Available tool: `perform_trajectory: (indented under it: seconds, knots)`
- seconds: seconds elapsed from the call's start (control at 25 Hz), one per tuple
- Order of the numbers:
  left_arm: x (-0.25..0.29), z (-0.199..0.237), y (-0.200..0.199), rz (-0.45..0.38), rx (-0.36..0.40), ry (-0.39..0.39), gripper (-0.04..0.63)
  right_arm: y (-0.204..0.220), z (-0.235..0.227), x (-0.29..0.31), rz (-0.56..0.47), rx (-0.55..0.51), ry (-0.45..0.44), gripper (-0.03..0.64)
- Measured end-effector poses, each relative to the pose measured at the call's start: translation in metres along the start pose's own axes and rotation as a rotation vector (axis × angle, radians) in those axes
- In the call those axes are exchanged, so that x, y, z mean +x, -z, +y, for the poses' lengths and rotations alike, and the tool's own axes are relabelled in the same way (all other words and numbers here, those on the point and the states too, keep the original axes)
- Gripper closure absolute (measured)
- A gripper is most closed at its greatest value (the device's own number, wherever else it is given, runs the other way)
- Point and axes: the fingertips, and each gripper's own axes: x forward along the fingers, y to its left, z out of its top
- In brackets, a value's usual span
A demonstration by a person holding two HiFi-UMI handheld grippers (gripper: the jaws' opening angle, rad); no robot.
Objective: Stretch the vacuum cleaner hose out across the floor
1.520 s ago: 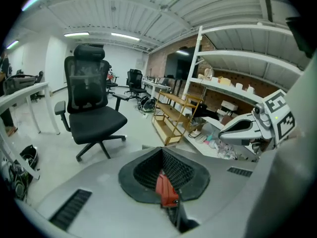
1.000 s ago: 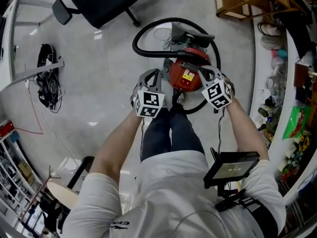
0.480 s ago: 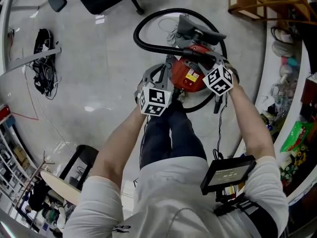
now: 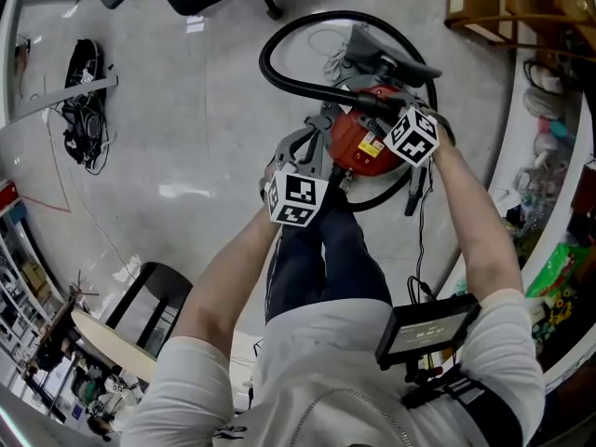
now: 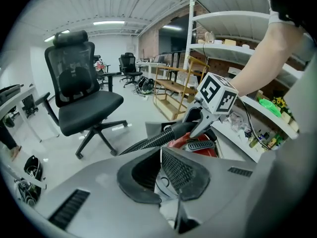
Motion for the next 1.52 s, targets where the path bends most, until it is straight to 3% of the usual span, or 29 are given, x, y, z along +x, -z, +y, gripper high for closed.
perform_trajectory:
  seconds: [0.36, 0.52, 0.72, 1.08, 1.52]
  knots:
    - [-0.003, -0.003, 0.003, 0.003, 0.002, 0.015, 0.591, 0.001, 0.003, 0.013, 0.015, -0.006, -0.036, 0.419]
    - [-0.005, -0.005, 0.004, 0.001, 0.008, 0.021, 0.591, -0.001, 0.005, 0.010, 0.034, 0.003, -0.053, 0.454]
    - [-0.008, -0.003, -0.003, 0.000, 0.010, 0.021, 0.591, -0.001, 0.014, -0.007, 0.042, -0.010, -0.033, 0.456]
    - [-0.015, -0.024, -0.034, -0.019, -0.010, 0.060, 0.591, 0.022, 0.033, -0.074, -0.006, 0.034, 0.071, 0.456]
    - [-0.037, -0.068, -0.075, -0.028, 0.076, 0.137, 0.591, 0.069, 0.035, -0.177, -0.068, 0.202, 0.302, 0.456]
